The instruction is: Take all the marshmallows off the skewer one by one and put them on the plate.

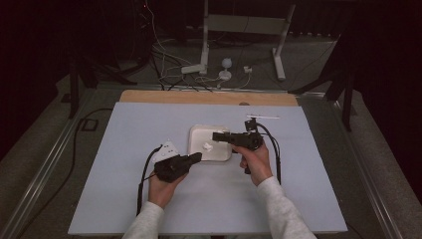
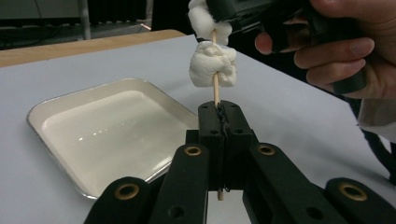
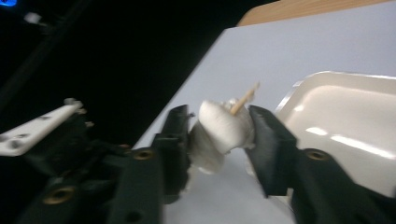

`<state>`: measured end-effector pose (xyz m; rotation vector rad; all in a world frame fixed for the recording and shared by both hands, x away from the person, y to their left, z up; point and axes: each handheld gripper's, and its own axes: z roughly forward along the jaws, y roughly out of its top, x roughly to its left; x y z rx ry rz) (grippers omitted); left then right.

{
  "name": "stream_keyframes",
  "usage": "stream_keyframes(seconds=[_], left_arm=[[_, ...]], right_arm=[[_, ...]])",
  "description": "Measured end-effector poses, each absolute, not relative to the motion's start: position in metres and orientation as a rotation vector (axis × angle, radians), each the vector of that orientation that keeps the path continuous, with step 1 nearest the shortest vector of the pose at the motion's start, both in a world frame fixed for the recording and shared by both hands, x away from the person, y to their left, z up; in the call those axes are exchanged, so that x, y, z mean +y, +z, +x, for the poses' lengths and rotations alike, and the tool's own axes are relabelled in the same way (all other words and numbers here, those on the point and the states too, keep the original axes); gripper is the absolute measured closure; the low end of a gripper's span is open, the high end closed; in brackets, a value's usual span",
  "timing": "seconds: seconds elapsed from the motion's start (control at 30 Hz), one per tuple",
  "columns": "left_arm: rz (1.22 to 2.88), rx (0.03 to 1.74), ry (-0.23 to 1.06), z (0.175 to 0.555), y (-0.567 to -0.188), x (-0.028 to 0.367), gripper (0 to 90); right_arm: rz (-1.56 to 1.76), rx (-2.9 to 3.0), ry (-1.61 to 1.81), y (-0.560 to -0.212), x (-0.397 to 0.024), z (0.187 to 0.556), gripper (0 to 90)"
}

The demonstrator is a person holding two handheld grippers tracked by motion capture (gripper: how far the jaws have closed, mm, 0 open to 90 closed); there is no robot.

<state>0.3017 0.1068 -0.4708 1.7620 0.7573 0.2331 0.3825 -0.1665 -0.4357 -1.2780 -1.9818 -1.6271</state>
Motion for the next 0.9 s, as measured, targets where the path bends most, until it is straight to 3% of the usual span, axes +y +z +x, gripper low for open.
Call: stream_keyframes(seconds=[0.3,0.9], left_arm=[[1.788,0.749,0.228,0.304,-0.474,0.108,90.0],[1.856,0.708,0.272,0.303,-0.476,0.107,90.0]], right_arm=[[-1.307,-1.928,-1.685,-0.428,-0.170,0.380,75.4],[-1.375,-1.920,-1.773,-0.420,-0.181,0.378,79.4]])
